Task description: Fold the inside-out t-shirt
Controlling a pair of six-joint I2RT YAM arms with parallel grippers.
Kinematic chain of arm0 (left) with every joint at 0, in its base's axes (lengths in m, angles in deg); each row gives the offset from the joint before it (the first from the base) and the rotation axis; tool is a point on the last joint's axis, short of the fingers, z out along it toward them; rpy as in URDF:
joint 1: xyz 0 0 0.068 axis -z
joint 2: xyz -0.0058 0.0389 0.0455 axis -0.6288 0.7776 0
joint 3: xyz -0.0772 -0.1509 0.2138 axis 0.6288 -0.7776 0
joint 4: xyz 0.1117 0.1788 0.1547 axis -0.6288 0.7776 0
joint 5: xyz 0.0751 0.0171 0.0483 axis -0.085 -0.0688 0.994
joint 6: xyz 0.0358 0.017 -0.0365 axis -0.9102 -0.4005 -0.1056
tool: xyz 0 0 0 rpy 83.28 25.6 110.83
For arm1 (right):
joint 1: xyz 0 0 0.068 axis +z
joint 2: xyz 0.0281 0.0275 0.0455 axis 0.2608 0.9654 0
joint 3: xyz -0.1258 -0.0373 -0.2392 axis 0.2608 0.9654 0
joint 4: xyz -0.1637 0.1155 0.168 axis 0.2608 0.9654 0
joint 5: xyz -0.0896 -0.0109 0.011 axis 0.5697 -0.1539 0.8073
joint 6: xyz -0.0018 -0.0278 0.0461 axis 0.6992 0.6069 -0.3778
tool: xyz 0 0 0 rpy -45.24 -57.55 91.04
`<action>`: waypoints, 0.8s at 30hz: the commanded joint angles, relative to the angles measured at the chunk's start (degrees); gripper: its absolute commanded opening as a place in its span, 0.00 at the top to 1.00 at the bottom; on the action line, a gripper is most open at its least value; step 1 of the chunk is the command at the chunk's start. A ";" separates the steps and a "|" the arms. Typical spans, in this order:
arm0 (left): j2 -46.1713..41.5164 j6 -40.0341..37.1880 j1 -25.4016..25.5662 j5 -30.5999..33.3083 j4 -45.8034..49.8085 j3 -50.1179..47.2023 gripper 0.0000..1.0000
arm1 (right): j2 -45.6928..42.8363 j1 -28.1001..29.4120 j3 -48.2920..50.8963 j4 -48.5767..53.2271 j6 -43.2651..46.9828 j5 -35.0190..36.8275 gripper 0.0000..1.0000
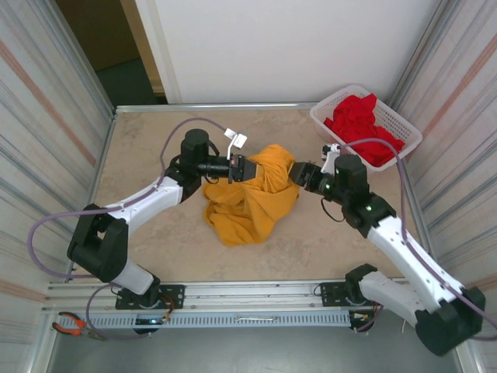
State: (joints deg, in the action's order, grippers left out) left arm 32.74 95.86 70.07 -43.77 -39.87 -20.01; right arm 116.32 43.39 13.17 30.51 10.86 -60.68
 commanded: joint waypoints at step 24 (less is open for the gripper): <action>-2.16 9.14 -0.04 9.41 10.73 4.13 1.00 | 18.69 14.65 -10.45 0.82 7.37 14.37 0.89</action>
State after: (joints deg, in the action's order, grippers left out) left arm 33.03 101.52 70.07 -33.01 -24.55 -16.54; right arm 134.37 59.61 4.18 33.30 17.57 -46.45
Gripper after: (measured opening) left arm 0.083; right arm 0.235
